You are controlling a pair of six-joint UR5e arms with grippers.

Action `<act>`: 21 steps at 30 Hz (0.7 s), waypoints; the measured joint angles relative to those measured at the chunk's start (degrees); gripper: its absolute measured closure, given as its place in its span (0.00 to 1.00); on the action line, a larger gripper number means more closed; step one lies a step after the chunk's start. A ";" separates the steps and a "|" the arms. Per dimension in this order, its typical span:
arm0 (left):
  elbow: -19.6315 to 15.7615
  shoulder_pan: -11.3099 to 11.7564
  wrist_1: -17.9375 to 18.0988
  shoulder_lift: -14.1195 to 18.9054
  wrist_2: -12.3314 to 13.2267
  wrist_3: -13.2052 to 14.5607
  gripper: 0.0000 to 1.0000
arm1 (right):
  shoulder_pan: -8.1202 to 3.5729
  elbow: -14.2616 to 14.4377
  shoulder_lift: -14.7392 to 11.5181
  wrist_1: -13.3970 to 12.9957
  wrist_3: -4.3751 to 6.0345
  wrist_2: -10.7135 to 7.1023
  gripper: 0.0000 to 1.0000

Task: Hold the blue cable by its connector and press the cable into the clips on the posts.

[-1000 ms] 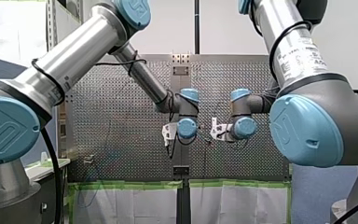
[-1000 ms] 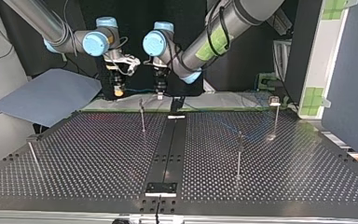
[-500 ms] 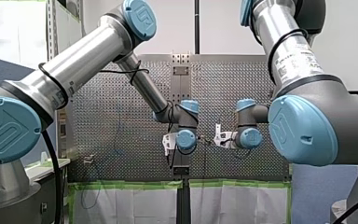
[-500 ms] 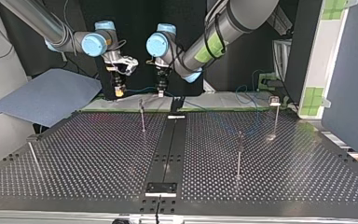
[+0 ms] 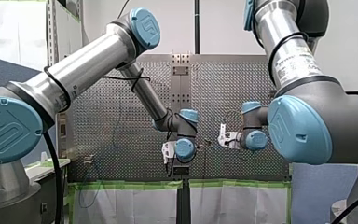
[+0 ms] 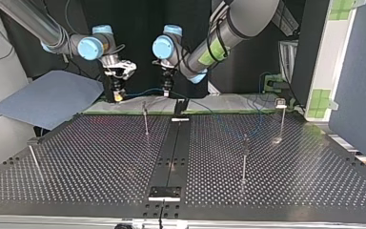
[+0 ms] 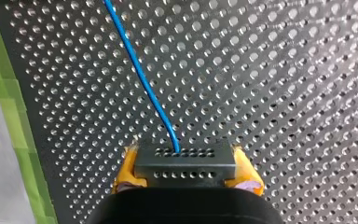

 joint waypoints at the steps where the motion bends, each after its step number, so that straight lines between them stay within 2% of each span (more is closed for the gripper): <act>1: 0.34 -0.02 -0.08 -0.03 0.22 -0.18 1.00 | -0.21 -0.11 0.06 -0.04 0.04 -0.33 1.00; 9: 3.35 -0.35 -1.77 -0.51 1.09 -1.04 1.00 | -1.58 -1.58 2.29 -0.04 -0.06 -3.81 1.00; 16: 6.19 -0.14 -3.04 -3.54 2.50 -1.88 1.00 | -2.48 -2.92 3.14 0.02 -0.03 -7.53 1.00; 21: 6.80 0.09 -3.22 -5.13 3.37 -2.20 1.00 | -3.29 -4.02 3.15 0.21 0.11 -10.01 1.00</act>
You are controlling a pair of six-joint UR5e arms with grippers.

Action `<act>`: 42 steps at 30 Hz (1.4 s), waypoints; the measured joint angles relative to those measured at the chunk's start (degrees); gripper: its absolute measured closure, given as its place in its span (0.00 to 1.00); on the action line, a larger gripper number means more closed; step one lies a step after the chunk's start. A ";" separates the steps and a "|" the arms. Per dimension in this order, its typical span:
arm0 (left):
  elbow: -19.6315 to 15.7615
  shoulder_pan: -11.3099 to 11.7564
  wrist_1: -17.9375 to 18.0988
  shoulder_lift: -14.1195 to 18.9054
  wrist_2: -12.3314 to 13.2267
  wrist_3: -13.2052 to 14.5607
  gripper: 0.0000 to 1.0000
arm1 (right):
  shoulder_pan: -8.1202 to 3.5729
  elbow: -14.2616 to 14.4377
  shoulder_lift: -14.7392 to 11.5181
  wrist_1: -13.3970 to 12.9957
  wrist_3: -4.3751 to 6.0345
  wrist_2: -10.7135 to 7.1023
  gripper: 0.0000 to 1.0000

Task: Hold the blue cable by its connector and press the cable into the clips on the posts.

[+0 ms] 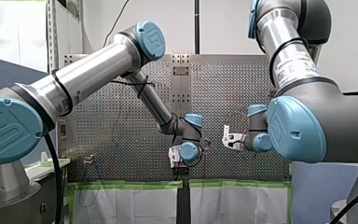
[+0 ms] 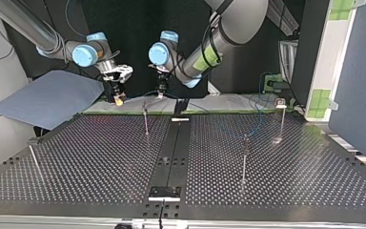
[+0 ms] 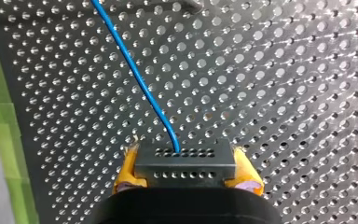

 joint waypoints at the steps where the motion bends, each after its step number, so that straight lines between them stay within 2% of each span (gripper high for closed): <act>1: 0.09 0.06 -0.11 -0.13 0.08 -0.06 1.00 | -0.13 -0.18 0.00 0.06 0.03 -0.24 1.00; 13: 3.54 0.30 -3.64 -0.30 0.33 0.41 1.00 | -1.22 -1.72 0.04 0.47 0.61 -2.13 1.00; 20: 4.31 0.21 -4.61 -0.28 1.48 0.96 1.00 | -1.73 -2.21 0.05 0.63 1.07 -2.23 1.00; 29: 6.55 0.42 -7.05 -0.27 1.70 1.14 1.00 | -2.16 -2.46 0.05 0.57 1.48 -2.20 1.00; 42: 8.11 1.31 -7.71 -0.28 2.25 0.89 1.00 | -2.30 -3.33 0.08 0.47 1.85 -2.16 1.00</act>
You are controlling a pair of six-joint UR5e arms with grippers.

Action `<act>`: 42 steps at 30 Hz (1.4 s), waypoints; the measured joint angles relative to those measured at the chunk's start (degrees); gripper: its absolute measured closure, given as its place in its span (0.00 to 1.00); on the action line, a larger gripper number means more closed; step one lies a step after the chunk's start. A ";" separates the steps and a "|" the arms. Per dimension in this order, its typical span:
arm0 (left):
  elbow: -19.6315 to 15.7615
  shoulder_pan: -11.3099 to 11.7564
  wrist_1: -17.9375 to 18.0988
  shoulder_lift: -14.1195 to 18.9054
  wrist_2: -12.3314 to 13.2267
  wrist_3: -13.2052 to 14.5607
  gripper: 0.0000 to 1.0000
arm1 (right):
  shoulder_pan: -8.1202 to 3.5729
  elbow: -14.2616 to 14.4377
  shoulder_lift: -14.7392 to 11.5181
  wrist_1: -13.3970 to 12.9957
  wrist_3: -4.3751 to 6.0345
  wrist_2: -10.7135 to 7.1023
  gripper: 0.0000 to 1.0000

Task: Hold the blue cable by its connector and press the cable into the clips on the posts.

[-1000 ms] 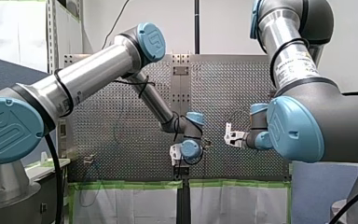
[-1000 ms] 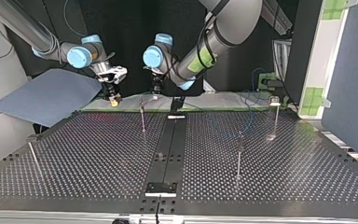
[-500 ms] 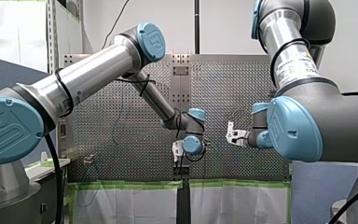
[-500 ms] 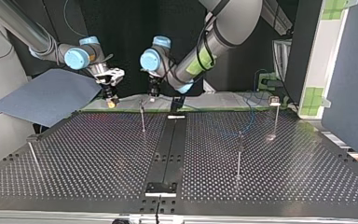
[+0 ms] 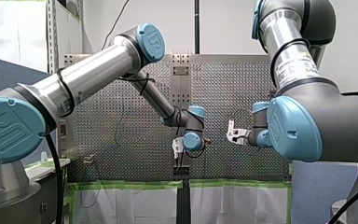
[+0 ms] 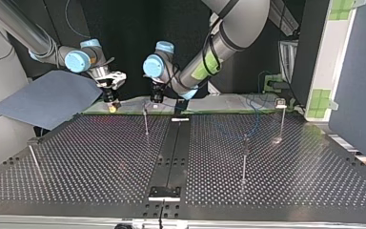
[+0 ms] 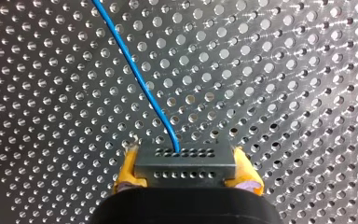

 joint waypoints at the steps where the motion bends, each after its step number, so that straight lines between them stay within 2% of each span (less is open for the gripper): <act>1: 0.21 0.04 -0.04 0.00 0.18 -0.03 1.00 | -0.02 -0.09 0.00 0.00 0.05 0.00 1.00; 12: 1.86 0.41 0.17 -0.17 1.32 -0.62 1.00 | -0.08 -0.68 0.03 -0.14 0.42 0.02 1.00; 18: 3.33 0.69 -1.00 -1.21 1.76 -0.75 1.00 | -0.08 -0.96 0.09 -0.16 0.63 0.02 1.00; 32: 3.60 1.69 -1.09 -1.72 3.26 -1.25 1.00 | -0.23 -1.06 0.32 -0.27 0.70 0.17 1.00; 36: 4.06 1.99 -1.08 -1.76 3.92 -1.57 1.00 | -0.22 -1.21 0.88 -0.36 0.70 0.23 1.00; 42: 5.44 2.59 -1.20 -1.74 5.00 -2.10 1.00 | -0.24 -2.55 3.14 -0.18 0.61 0.10 1.00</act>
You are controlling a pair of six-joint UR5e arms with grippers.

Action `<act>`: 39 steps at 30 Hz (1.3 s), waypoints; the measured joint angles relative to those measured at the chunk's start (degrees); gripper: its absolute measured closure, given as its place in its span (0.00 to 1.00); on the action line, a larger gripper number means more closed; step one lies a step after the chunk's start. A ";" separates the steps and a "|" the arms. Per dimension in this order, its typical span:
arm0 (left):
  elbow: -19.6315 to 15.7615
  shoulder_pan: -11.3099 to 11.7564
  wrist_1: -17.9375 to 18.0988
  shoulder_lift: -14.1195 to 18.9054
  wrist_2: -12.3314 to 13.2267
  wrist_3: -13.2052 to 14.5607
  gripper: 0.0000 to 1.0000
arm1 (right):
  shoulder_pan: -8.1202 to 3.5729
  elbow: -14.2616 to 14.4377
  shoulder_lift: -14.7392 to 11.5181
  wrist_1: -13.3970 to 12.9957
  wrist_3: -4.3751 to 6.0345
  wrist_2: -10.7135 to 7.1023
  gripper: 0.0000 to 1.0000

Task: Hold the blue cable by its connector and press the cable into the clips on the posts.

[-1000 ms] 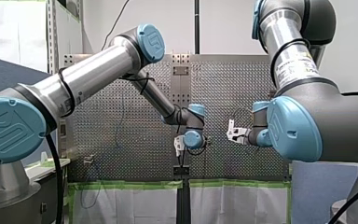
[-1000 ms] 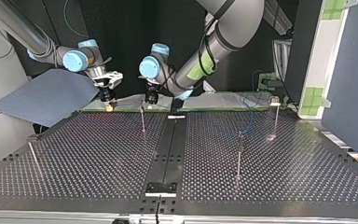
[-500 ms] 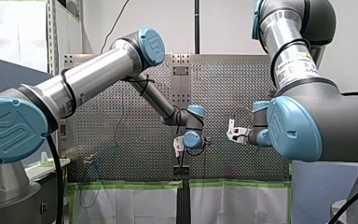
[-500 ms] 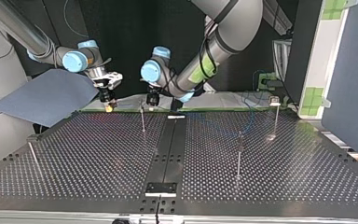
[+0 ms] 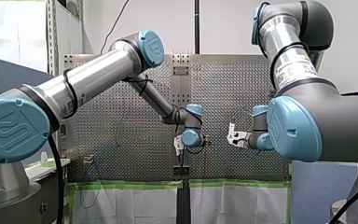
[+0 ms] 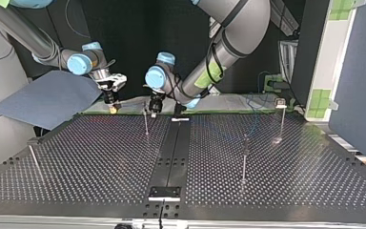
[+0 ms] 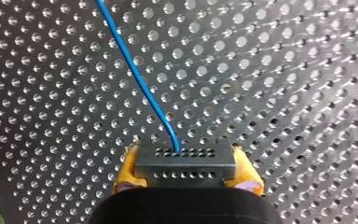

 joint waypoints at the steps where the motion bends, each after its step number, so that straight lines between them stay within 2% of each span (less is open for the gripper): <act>1: 0.19 0.14 -0.11 0.00 0.17 -0.06 1.00 | 0.00 -0.26 0.21 0.05 0.02 -0.02 1.00; 7: 0.49 0.71 -0.30 -0.01 0.60 -0.17 1.00 | -0.01 -1.75 0.71 0.37 0.11 0.01 1.00; 15: 0.75 1.70 -0.44 -0.03 0.83 -0.18 1.00 | -0.01 -3.48 0.81 0.57 0.73 0.12 1.00; 23: 1.93 2.48 -1.13 -0.29 2.10 -0.36 1.00 | -0.02 -4.42 0.92 0.63 1.08 0.13 1.00; 34: 6.59 3.09 -5.58 -4.63 2.08 1.05 1.00 | -0.10 -5.97 0.99 1.74 1.19 0.20 1.00; 39: 9.06 3.25 -8.04 -5.40 1.65 1.71 1.00 | -0.25 -6.23 1.02 1.70 1.22 0.41 1.00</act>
